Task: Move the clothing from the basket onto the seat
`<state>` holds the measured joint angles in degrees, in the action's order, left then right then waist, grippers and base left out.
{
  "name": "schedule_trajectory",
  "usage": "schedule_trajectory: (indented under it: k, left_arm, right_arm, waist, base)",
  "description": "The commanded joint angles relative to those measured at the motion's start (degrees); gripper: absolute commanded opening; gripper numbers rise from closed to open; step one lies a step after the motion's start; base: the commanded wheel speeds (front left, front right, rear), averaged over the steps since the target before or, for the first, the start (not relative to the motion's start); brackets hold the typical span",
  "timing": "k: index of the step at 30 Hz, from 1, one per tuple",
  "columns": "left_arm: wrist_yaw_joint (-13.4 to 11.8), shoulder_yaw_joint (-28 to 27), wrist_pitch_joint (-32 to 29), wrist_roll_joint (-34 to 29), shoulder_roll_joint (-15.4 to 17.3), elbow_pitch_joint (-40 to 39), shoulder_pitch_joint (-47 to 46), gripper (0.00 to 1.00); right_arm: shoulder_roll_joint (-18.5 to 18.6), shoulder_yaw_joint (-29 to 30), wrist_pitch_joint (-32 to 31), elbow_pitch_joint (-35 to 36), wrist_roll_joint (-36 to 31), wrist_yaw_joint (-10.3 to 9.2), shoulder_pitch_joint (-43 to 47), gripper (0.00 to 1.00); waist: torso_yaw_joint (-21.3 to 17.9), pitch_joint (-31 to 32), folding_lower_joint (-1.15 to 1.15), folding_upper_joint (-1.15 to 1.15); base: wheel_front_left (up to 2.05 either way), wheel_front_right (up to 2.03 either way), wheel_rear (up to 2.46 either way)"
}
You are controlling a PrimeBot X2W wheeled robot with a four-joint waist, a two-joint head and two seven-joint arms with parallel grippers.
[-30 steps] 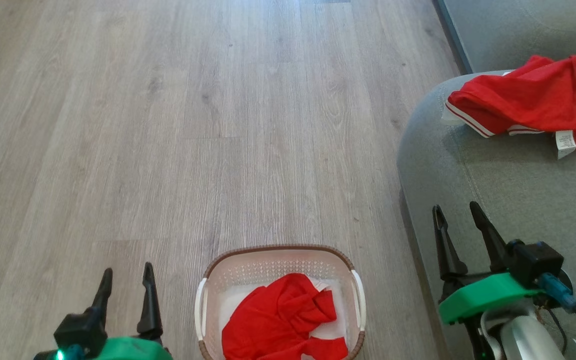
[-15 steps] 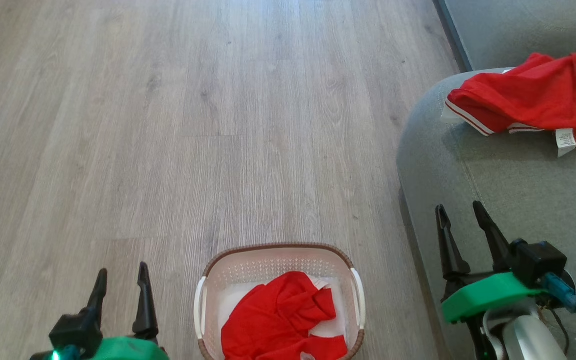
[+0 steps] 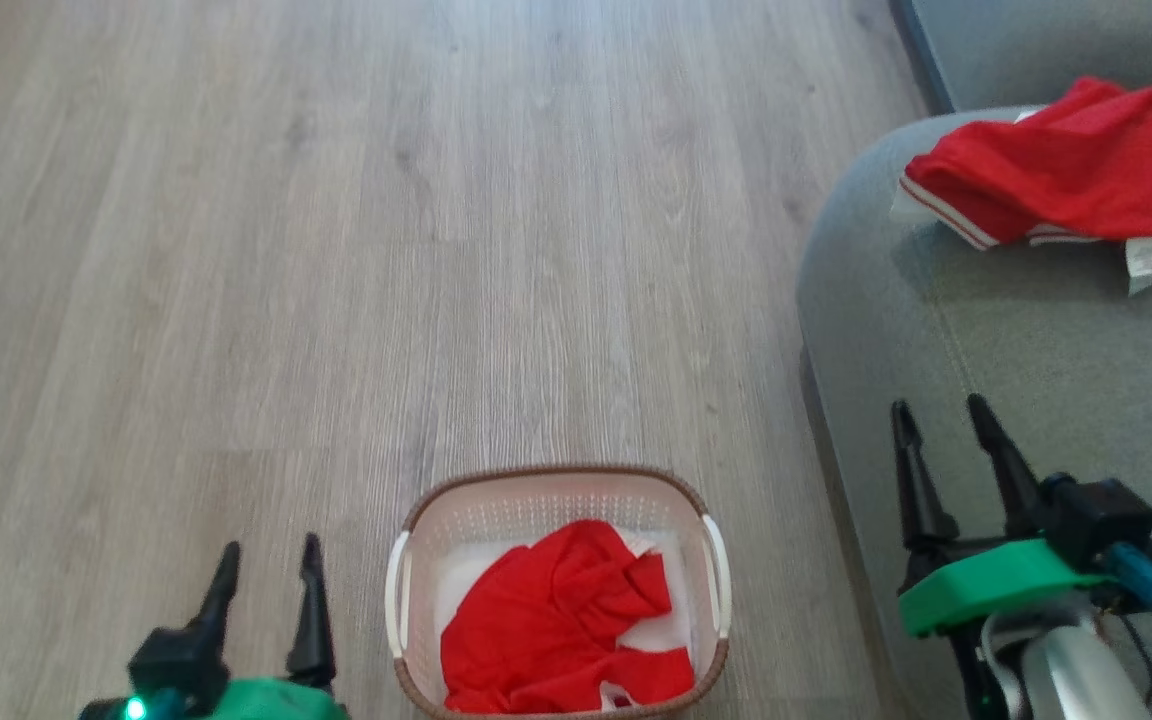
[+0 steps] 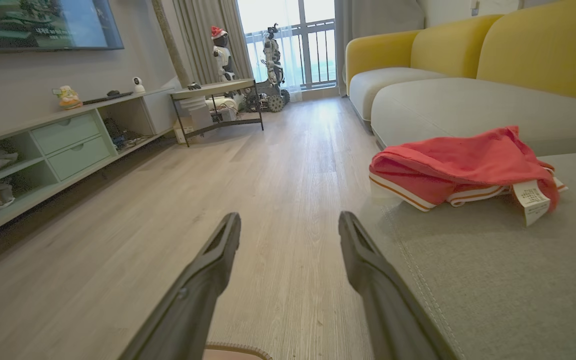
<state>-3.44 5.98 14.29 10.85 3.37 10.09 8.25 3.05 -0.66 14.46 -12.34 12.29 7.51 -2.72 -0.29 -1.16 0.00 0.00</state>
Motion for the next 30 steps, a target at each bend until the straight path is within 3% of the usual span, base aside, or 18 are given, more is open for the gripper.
schedule_trajectory:
  k: [1,8,17,23,30]
  left_arm:
    - [0.5,-0.9,0.7,-0.9,-0.2,-1.0,-3.8,1.0]
    - [2.4,3.6,0.7,-3.2,-0.3,5.5,-11.3,1.0]
    - [5.5,13.6,0.3,-5.8,-0.4,22.4,-26.7,1.0]
    - [6.1,22.1,0.1,-3.9,-0.5,31.6,-35.7,1.0]
    - [4.9,31.8,-2.0,-0.5,-0.5,41.6,-46.8,1.0]
  right_arm:
    - [-0.2,-0.7,0.5,2.4,-0.5,-0.02,-2.3,1.0]
    - [-0.2,1.7,0.5,5.2,-2.2,-0.02,-6.2,1.0]
    - [-0.2,3.5,0.5,10.9,-4.9,-0.02,-13.3,1.0]
    - [-0.2,4.0,0.5,14.3,-5.9,-0.02,-16.8,1.0]
    - [-0.2,3.2,0.5,19.0,-5.4,-0.02,-20.8,1.0]
  waist:
    - [0.0,-1.7,0.0,0.0]
    - [-0.9,-10.2,0.0,0.0]
    - [-2.6,-24.2,0.0,0.0]
    - [-3.5,-31.8,0.0,0.0]
    - [-5.3,-41.9,0.0,0.0]
  base:
    - [0.0,0.0,0.0]
    - [0.0,0.0,0.0]
    - [0.0,0.0,0.0]
    - [0.0,0.0,0.0]
    - [0.0,0.0,0.0]
